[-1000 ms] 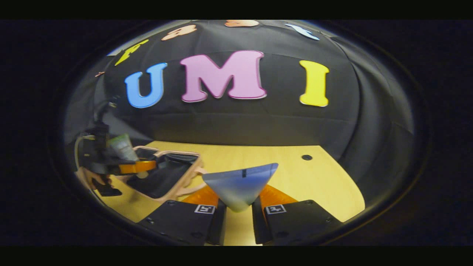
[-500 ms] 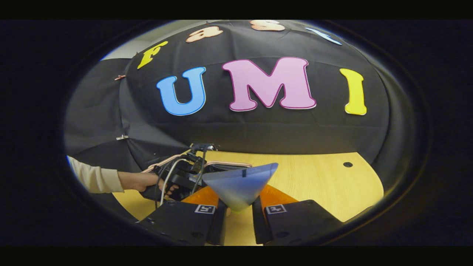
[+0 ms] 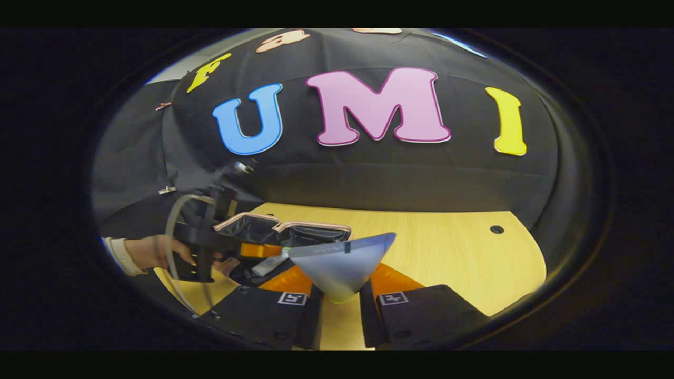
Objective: First open the suitcase, pack the skin care products into it, and then close the suitcase.
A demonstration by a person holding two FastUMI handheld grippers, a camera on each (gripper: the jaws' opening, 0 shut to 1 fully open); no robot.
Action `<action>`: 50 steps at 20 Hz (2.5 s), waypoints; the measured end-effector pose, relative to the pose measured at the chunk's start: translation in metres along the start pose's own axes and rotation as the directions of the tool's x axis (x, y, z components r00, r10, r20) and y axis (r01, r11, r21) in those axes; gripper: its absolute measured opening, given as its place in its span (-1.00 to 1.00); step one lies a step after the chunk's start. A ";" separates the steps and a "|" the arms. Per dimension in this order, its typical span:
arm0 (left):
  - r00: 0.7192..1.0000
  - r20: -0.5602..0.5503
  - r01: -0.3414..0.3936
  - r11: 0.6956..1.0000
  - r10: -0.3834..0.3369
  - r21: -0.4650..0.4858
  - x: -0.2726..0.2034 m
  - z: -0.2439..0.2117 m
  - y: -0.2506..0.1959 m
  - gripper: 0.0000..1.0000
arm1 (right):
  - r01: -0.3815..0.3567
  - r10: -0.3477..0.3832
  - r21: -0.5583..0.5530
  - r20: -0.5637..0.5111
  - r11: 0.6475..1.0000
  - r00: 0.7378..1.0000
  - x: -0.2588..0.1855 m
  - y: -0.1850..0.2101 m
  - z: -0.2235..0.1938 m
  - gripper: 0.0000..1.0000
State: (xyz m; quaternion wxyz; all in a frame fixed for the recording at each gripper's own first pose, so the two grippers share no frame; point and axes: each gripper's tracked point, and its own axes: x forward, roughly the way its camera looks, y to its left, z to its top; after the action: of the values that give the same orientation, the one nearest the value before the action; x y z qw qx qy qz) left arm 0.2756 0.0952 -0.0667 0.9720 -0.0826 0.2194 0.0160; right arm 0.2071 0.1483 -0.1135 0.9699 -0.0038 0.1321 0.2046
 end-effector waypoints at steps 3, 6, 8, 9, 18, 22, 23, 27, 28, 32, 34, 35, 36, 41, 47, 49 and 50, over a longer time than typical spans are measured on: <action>0.977 0.160 -0.140 0.990 0.143 -0.030 -0.066 0.020 0.054 0.92 | -0.023 0.023 -0.011 -0.048 1.000 0.999 0.032 0.022 -0.015 -0.32; 0.957 0.210 -0.190 0.980 0.200 -0.064 -0.129 0.008 0.083 0.93 | -0.013 0.018 0.034 -0.130 0.999 0.991 0.077 0.041 -0.039 -0.36; 0.950 0.205 -0.225 0.971 0.237 -0.079 -0.162 -0.011 0.105 0.92 | -0.007 0.012 0.027 -0.201 1.000 0.980 0.102 0.054 -0.061 -0.32; 0.946 0.199 -0.241 0.966 0.256 -0.095 -0.175 -0.020 0.114 0.93 | -0.006 0.009 0.014 -0.228 1.000 0.974 0.114 0.061 -0.069 -0.32; 0.951 0.182 -0.191 0.937 0.251 -0.293 -0.230 -0.069 0.120 1.00 | 0.078 -0.026 0.099 -0.449 0.992 0.893 0.165 0.086 -0.132 -0.43; 0.941 0.184 -0.227 0.933 0.284 -0.280 -0.232 -0.071 0.134 0.92 | 0.120 -0.088 0.061 -0.381 0.991 0.920 0.165 0.078 -0.111 0.34; 0.934 0.192 -0.240 0.929 0.300 -0.282 -0.231 -0.067 0.141 0.92 | 0.114 -0.087 0.053 -0.369 0.992 0.925 0.161 0.078 -0.107 0.41; 0.902 0.218 -0.313 0.912 0.373 -0.263 -0.208 -0.053 0.176 0.93 | 0.093 -0.086 0.016 -0.266 0.996 0.960 0.138 0.078 -0.078 0.80; 0.891 0.228 -0.333 0.907 0.392 -0.256 -0.203 -0.046 0.189 0.92 | 0.081 -0.072 0.025 -0.246 0.996 0.967 0.128 0.079 -0.073 0.80; 0.866 0.288 -0.342 0.904 0.410 -0.258 -0.155 -0.005 0.257 0.92 | 0.046 -0.040 0.040 -0.155 0.998 0.987 0.091 0.073 -0.051 0.95; 0.888 0.324 -0.252 0.935 0.326 -0.251 -0.119 0.019 0.282 0.93 | 0.049 -0.046 0.020 -0.104 0.999 0.994 0.073 0.061 -0.042 0.95; 0.905 0.319 -0.210 0.947 0.282 -0.241 -0.100 0.026 0.290 0.93 | 0.054 -0.053 0.009 -0.079 0.998 0.995 0.064 0.054 -0.038 0.95; 0.914 0.309 -0.190 0.949 0.264 -0.251 -0.080 0.028 0.306 0.92 | 0.060 -0.060 -0.005 -0.060 0.998 0.996 0.056 0.046 -0.035 0.95; 0.954 0.190 -0.111 0.860 0.233 -0.498 -0.002 0.026 0.381 0.89 | 0.093 -0.099 -0.095 -0.057 0.991 0.993 0.015 0.015 -0.044 0.94; 0.996 -0.043 -0.086 0.822 0.075 -0.563 0.051 -0.022 0.374 0.37 | 0.068 -0.089 -0.138 -0.150 0.988 0.985 -0.014 0.005 -0.074 0.95; 0.995 -0.032 -0.094 0.831 0.092 -0.548 0.059 -0.014 0.371 -0.33 | 0.084 -0.105 -0.141 -0.153 0.986 0.983 -0.014 -0.003 -0.074 0.93; 0.994 -0.026 -0.101 0.851 0.102 -0.515 0.056 -0.011 0.369 -0.57 | 0.090 -0.110 -0.135 -0.151 0.987 0.982 -0.013 -0.005 -0.074 1.00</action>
State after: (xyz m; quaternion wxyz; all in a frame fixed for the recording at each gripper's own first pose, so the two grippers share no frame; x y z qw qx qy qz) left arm 0.2969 0.4570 -0.1577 0.9124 -0.3280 0.2102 0.1254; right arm 0.1788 0.1337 -0.1816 0.9632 -0.0886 0.1949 0.1625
